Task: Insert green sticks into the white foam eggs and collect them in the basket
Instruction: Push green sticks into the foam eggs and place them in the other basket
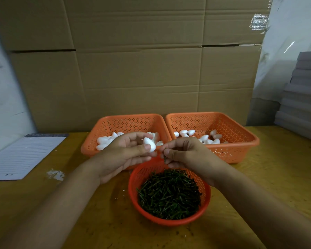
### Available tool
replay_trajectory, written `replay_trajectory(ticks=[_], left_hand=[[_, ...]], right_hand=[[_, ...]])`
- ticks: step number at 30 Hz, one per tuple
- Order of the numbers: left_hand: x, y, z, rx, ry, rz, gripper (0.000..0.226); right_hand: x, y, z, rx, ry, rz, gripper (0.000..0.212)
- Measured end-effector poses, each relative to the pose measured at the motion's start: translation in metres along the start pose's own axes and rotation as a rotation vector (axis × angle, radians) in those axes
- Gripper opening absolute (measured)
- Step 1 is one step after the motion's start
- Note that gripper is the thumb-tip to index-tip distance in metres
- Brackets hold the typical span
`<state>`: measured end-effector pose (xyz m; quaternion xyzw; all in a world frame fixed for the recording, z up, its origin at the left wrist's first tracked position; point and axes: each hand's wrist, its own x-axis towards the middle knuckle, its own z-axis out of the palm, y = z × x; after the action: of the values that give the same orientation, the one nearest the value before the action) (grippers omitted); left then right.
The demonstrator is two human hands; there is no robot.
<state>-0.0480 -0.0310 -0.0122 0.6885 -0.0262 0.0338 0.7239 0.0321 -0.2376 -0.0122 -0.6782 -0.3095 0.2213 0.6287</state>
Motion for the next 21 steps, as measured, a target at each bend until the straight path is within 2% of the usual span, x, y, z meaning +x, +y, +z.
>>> replay_trajectory(ticks=[3, 6, 12, 15, 21], left_hand=[[-0.0007, 0.0005, 0.0015, 0.027, 0.029, 0.035, 0.037], [-0.0010, 0.0013, 0.0018, 0.166, 0.039, 0.069, 0.030], [-0.0022, 0.0010, 0.0030, 0.278, 0.051, 0.126, 0.033], [-0.0015, 0.0023, 0.0048, 0.222, 0.075, 0.133, 0.026], [0.0003, 0.0036, 0.0072, -0.055, 0.087, 0.070, 0.034]], right_hand=[[0.0010, 0.0008, 0.0001, -0.016, 0.002, 0.001, 0.013], [0.0016, 0.0013, 0.0001, -0.023, 0.002, -0.004, 0.012], [0.0014, 0.0020, -0.0004, -0.037, 0.000, -0.012, 0.013], [0.0010, 0.0016, 0.0002, -0.035, -0.003, -0.014, 0.011], [-0.0010, -0.0004, 0.0006, 0.027, -0.019, 0.013, 0.013]])
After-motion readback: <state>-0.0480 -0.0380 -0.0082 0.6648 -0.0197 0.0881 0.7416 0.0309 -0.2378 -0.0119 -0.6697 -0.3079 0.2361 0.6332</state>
